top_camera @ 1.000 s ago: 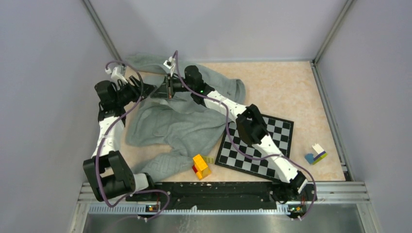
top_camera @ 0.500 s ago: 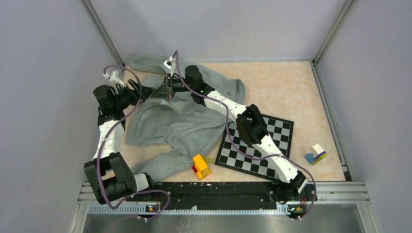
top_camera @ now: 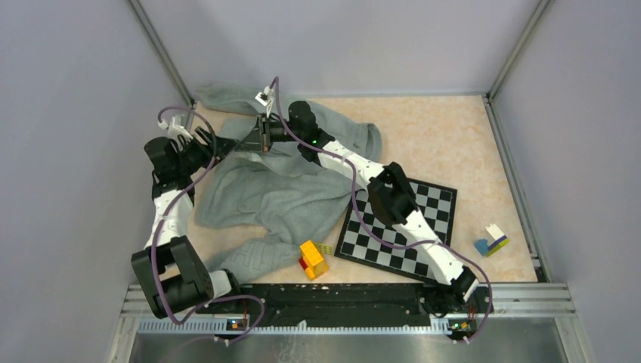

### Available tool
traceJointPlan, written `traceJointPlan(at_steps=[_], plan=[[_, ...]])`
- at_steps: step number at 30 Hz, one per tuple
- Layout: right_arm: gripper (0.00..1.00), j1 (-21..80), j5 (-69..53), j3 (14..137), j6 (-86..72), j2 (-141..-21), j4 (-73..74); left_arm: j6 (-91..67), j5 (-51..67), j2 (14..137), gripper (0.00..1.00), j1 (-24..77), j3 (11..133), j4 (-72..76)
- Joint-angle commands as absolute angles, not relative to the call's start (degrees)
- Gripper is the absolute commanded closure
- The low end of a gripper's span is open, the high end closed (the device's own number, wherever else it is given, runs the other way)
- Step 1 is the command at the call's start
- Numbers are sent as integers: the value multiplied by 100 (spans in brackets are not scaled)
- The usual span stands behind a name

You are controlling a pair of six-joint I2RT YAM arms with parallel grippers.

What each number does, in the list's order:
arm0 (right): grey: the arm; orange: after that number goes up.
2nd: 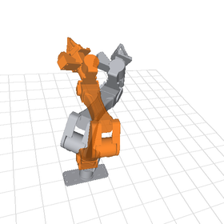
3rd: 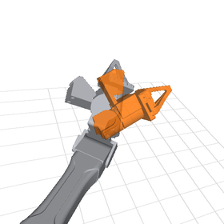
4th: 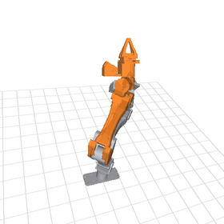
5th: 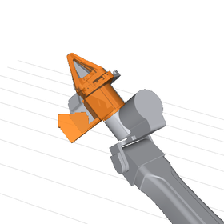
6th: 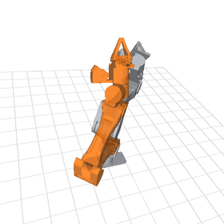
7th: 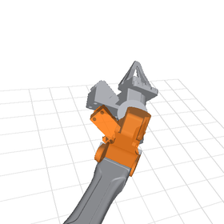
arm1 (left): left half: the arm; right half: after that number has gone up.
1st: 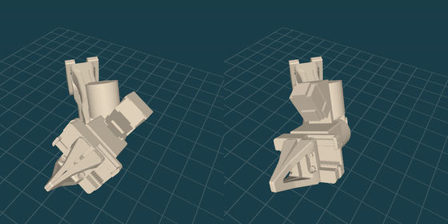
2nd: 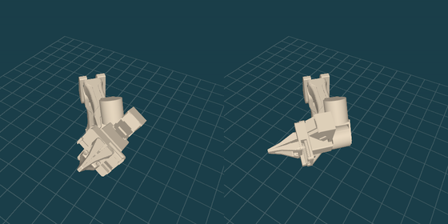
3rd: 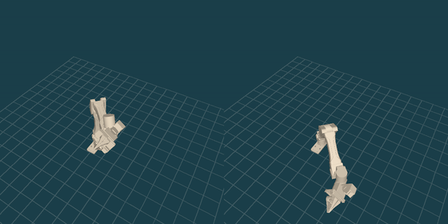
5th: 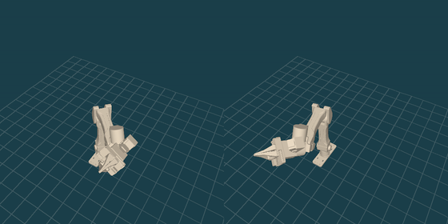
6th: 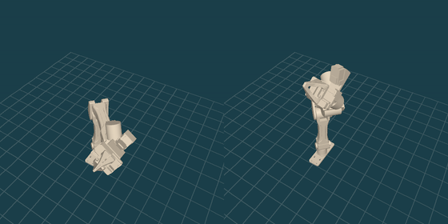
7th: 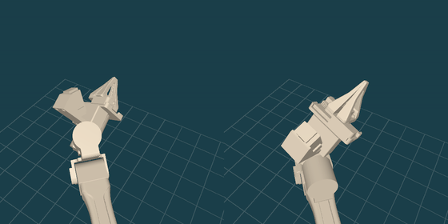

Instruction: Zip up the jacket

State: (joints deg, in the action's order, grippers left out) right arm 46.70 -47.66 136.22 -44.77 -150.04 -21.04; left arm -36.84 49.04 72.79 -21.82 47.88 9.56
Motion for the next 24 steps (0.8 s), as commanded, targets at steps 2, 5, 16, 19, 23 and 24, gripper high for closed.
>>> traceJointPlan(at_steps=[2,5,16,19,23,24], plan=[[100,4689,-4798,14003,-4551,-14677,-2539,-4170,5312,7395,44,-2206,4570,1682],[100,4703,-4808,14006,-4558,-14678,-2553,-4154,5229,7369,54,-2205,4541,1660],[100,4764,-4813,14031,-4437,-14687,-2448,-4645,4876,7264,37,-2206,4497,1990],[100,4764,-4807,14035,-4434,-14689,-2461,-4951,4616,7210,34,-2206,4412,2079],[100,4766,-4812,14041,-4434,-14687,-2444,-5189,4199,7161,36,-2206,4389,1909],[100,4766,-4814,14039,-4424,-14680,-2436,-5175,4165,7180,38,-2184,4417,1869]])
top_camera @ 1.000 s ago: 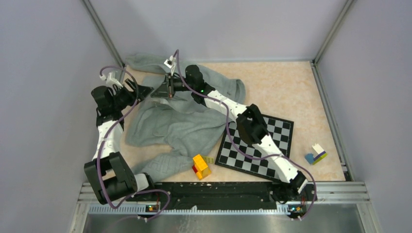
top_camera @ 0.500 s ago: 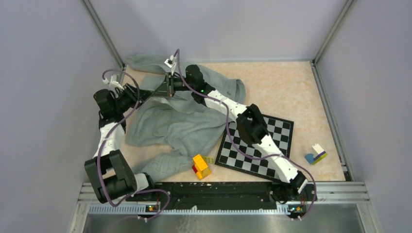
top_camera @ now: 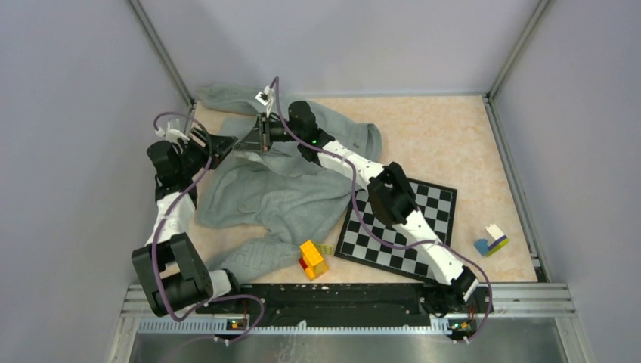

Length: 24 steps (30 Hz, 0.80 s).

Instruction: Zip up the jacket

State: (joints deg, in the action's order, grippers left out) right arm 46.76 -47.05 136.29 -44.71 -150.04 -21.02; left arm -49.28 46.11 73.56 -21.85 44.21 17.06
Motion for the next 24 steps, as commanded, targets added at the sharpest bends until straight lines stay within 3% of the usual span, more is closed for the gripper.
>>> traceJointPlan(at_steps=[1,5,11,14,17,22,23,24], plan=[[100,4765,-4816,14044,-4423,-14686,-2435,-5121,4166,7207,39,-2159,4462,1839],[100,4777,-4807,14095,-4401,-14710,-2392,-4983,4184,7257,42,-2083,4521,1721],[100,4814,-4758,14104,-4267,-14703,-2225,-4853,4091,7230,37,-1822,4507,1722],[100,4830,-4723,14105,-4175,-14687,-2127,-4688,3975,7201,39,-1728,4544,1616],[100,4843,-4701,14132,-4078,-14679,-2007,-4616,3906,7198,55,-1696,4573,1569],[100,4861,-4697,13994,-3905,-14557,-1832,-4353,3780,7245,93,-1696,4776,1394],[96,4862,-4664,13975,-3863,-14522,-1751,-4332,3760,7257,100,-1696,4807,1339],[89,4862,-4597,13968,-3781,-14482,-1599,-4314,3726,7256,100,-1707,4836,1291]])
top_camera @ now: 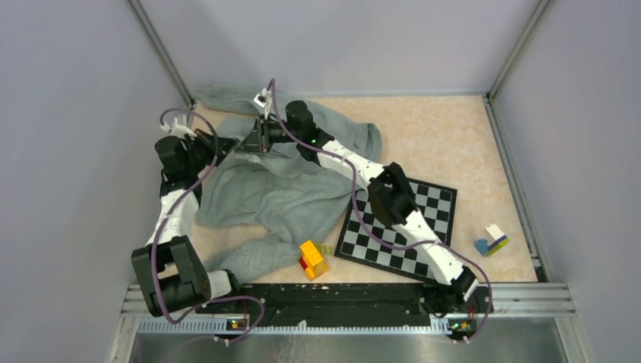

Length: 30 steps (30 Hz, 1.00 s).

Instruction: Zip up the jacket

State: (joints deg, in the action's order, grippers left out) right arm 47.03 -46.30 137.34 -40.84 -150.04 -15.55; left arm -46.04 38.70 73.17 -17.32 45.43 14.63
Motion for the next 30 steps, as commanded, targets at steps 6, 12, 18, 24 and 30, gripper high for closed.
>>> traceJointPlan(at_steps=[6,12,18,24,30], plan=[[31,4774,-3804,13521,-3269,-13844,78,-4194,3063,7268,100,-1705,5428,87],[27,4892,-2919,11907,-2725,-12540,691,-4259,3050,7383,100,-1697,5878,-715],[31,5334,-2194,10335,-1987,-11724,-165,-4081,2782,7285,100,-1696,6066,-1083],[53,5434,-2564,9497,-2112,-11781,-2166,-4013,2743,7299,100,-1696,6261,-1382],[57,5544,-2011,9570,-1839,-12384,-3315,-4106,2862,7412,100,-1696,6447,-1619]])
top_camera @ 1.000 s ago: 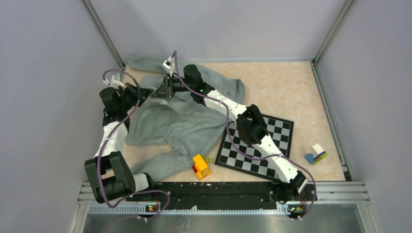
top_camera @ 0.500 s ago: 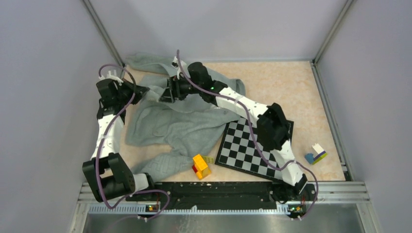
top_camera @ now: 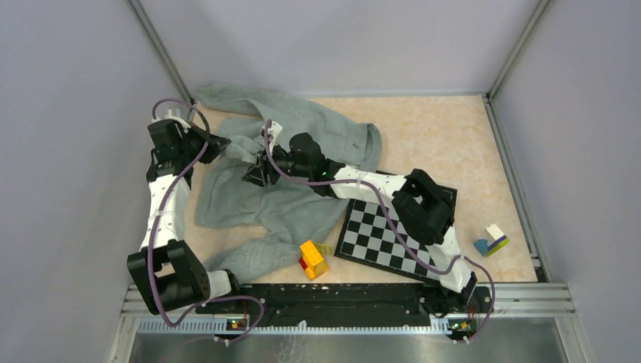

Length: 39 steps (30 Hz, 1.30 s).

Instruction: Zip up the jacket

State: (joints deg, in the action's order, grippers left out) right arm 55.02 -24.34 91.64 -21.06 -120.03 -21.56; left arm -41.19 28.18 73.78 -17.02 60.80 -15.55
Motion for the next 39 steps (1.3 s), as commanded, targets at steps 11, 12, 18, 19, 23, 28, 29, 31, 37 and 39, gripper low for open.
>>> traceJointPlan(at_steps=[11,12,18,19,23,28,29,31,37,39], plan=[[65,5539,-1403,10405,-1417,-13516,-3957,-3955,2828,7463,100,-1696,6746,-2022],[65,5539,-1431,10483,-1432,-13598,-3932,-3961,2822,7470,100,-1696,6744,-2025],[71,5562,-1589,10666,-1433,-13821,-4003,-4059,3066,7617,100,-1705,6748,-2105],[71,5556,-1569,10707,-1428,-13847,-3992,-4067,3079,7615,100,-1705,6745,-2113],[70,5564,-1584,10798,-1449,-13931,-4049,-4029,2952,7555,100,-1714,6714,-2131],[71,5585,-1650,10945,-1456,-14050,-4169,-4062,2956,7579,100,-1714,6683,-2109],[73,5588,-1721,10969,-1492,-14068,-4235,-4067,2944,7580,100,-1714,6683,-2118],[74,5602,-1819,11037,-1545,-14103,-4282,-4065,2927,7597,100,-1718,6663,-2118],[73,5629,-1791,11390,-1567,-14296,-4124,-4079,2918,7610,100,-1714,6682,-2109],[77,5629,-1744,11587,-1585,-14371,-3907,-4061,2882,7603,100,-1714,6701,-2126]])
